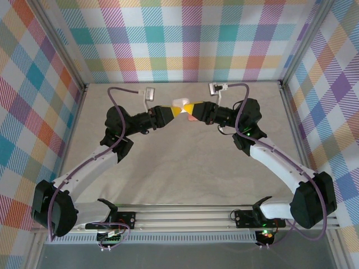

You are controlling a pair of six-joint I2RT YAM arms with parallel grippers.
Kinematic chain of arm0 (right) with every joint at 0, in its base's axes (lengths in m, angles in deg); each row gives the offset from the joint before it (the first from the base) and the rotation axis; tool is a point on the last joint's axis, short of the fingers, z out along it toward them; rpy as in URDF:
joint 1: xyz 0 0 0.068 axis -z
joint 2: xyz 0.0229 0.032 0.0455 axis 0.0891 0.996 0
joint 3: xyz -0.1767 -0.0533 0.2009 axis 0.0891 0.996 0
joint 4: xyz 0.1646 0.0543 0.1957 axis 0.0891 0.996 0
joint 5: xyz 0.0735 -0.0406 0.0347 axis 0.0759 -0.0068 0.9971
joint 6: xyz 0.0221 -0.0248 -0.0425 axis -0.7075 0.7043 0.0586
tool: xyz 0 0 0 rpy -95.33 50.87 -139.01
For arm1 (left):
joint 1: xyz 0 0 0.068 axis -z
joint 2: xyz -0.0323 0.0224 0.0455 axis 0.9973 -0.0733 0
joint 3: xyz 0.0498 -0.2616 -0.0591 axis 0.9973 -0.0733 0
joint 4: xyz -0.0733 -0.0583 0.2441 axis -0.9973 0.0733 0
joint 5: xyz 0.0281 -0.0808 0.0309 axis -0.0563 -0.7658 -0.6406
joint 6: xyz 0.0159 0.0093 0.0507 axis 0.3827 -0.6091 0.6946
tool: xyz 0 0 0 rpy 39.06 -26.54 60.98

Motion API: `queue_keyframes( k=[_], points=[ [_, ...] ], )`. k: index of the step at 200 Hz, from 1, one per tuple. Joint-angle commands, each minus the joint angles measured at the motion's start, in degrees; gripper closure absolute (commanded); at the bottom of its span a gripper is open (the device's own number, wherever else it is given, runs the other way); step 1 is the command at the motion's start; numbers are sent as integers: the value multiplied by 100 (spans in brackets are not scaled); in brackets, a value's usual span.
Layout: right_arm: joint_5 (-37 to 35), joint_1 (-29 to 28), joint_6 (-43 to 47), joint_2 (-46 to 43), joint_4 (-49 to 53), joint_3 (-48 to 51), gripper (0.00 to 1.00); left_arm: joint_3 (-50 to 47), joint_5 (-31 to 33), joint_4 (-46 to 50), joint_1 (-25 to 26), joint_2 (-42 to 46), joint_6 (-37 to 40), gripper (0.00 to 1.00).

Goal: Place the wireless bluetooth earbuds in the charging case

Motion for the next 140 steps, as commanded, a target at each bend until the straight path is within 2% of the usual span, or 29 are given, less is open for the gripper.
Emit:
queue_keyframes(
  k=[1, 20, 30, 49, 66, 84, 115, 140],
  points=[
    [101, -39, 22, 5, -189, -117, 100, 87, -9, -250, 54, 169, 110, 77],
    [141, -50, 64, -5, -112, -103, 100, 60, 12, -181, 54, 258, 196, 84],
    [160, -56, 126, -24, -4, -117, 96, 34, 15, -156, 55, 298, 256, 87],
    [172, -61, 437, -139, 484, -149, 82, 16, 36, 119, 54, 435, 460, 92],
    [104, -63, 992, -360, 1307, -293, 62, 63, 57, 767, 54, 617, 922, 100],
    [-17, -63, 1744, -622, 2290, -586, 50, 95, 256, 1720, 54, 928, 1613, 100],
    [96, -52, 2791, -766, 3711, -1210, 43, 122, 750, 3247, 54, 1520, 3066, 100],
    [273, -52, 3493, -742, 4472, -1568, 42, 79, 760, 4053, 54, 1853, 4237, 100]
  ],
)
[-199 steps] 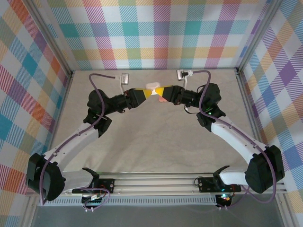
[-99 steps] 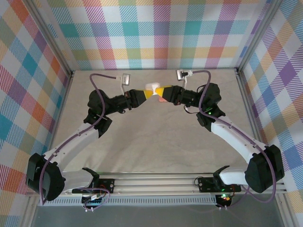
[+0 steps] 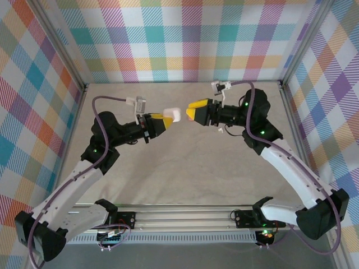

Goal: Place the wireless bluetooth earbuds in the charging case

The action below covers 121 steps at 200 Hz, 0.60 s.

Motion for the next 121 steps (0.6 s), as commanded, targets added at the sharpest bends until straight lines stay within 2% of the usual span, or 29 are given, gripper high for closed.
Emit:
queue_keyframes(
  k=[1, 27, 54, 70, 97, 121],
  points=[
    [220, -26, 1211, -88, 1229, -379, 42, 78, 187, 1269, 36, 323, 1707, 100],
    [337, -123, 1713, 5, 1684, -569, 41, 91, 137, 2023, 45, 529, 2787, 100],
    [-252, -643, 2758, 137, 2410, -745, 36, 156, 60, 2677, 47, 672, 3559, 100],
    [-546, -920, 3254, 254, 2731, -829, 35, 117, -39, 2887, 52, 705, 3715, 100],
    [-637, -1104, 3540, 487, 2951, -961, 33, -43, -331, 2783, 53, 729, 3685, 100],
    [-658, -1217, 3779, 680, 3131, -1084, 31, -124, -482, 2337, 51, 699, 3497, 100]
  ],
)
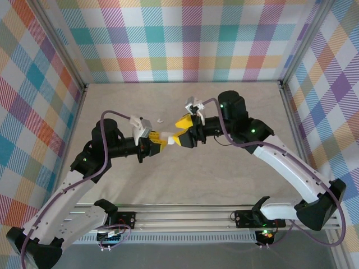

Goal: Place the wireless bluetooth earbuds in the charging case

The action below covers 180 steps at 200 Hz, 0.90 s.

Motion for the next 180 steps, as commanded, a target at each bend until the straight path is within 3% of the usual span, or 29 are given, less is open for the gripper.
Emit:
queue_keyframes(
  k=[1, 87, 120, 180],
  points=[
    [-128, -104, 660, 165, 416, -300, 30, -100, -348, -302, 37, 68, 52, 100],
    [-501, -216, 1192, 475, 866, -426, 25, -158, -590, -746, 42, 15, -233, 100],
    [-953, -195, 1017, 590, 1036, -604, 25, -163, -697, -775, 38, 2, -246, 100],
    [-494, 208, 469, 848, 1137, -891, 27, -407, -835, -868, 37, 172, -370, 100]
  ],
)
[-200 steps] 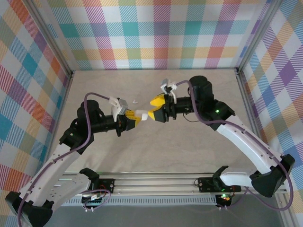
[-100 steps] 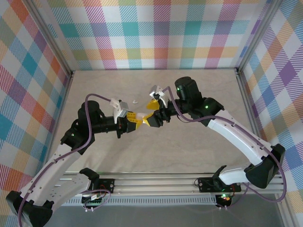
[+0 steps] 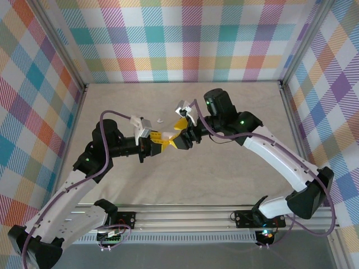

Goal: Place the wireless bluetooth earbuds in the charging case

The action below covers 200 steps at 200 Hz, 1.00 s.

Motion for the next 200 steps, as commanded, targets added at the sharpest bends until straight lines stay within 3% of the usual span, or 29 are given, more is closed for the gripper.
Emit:
queue_keyframes(
  k=[1, 139, 200],
  points=[
    [-103, 270, -327, 118, -108, -211, 27, -174, -469, -198, 42, 204, -60, 100],
    [-228, 594, -662, 57, -119, -190, 28, -371, -493, -414, 51, 323, -236, 100],
    [-120, 603, -819, -79, -354, -29, 28, -517, -56, -343, 45, 370, -376, 100]
  ],
)
